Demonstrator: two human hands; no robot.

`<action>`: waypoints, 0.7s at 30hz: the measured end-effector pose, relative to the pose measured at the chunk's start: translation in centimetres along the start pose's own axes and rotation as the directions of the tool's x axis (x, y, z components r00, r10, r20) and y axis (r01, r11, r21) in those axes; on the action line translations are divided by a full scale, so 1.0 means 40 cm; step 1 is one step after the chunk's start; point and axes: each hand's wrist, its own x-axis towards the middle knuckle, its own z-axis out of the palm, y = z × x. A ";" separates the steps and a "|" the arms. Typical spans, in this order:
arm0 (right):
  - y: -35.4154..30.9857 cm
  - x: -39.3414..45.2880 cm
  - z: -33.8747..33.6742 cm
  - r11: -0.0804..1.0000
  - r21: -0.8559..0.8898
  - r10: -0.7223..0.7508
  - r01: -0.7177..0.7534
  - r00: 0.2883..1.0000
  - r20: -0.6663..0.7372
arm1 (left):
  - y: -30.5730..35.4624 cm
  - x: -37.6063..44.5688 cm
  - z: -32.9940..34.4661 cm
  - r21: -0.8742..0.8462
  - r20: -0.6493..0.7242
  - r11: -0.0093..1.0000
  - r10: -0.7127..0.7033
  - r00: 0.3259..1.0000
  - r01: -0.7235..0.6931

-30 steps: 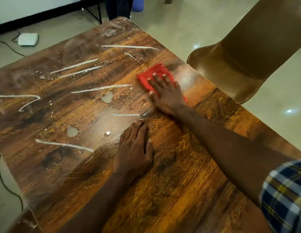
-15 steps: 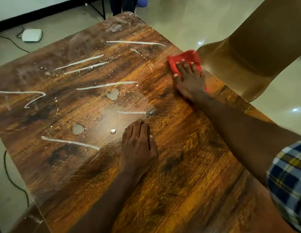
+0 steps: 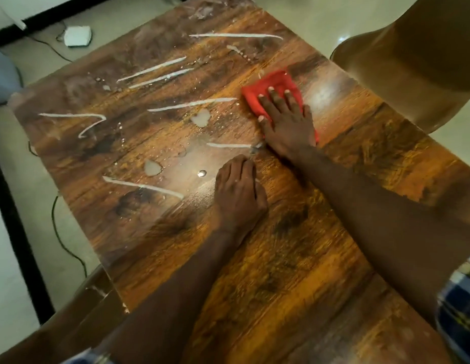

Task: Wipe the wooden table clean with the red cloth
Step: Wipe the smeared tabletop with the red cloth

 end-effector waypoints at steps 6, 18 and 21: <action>-0.037 -0.126 0.030 0.905 -0.047 -0.417 0.423 0.902 0.109 | -0.010 -0.015 -0.023 -0.166 -0.116 0.981 -0.116 0.986 0.096; -0.138 -0.103 0.039 0.992 0.028 0.122 -0.121 0.992 -0.032 | -0.342 -0.247 -0.201 0.004 -0.177 0.958 -0.282 0.943 0.287; -0.224 -0.134 0.064 0.997 0.000 -0.076 0.076 0.996 0.042 | -0.365 -0.257 -0.211 0.036 -0.235 0.936 -0.333 0.913 0.351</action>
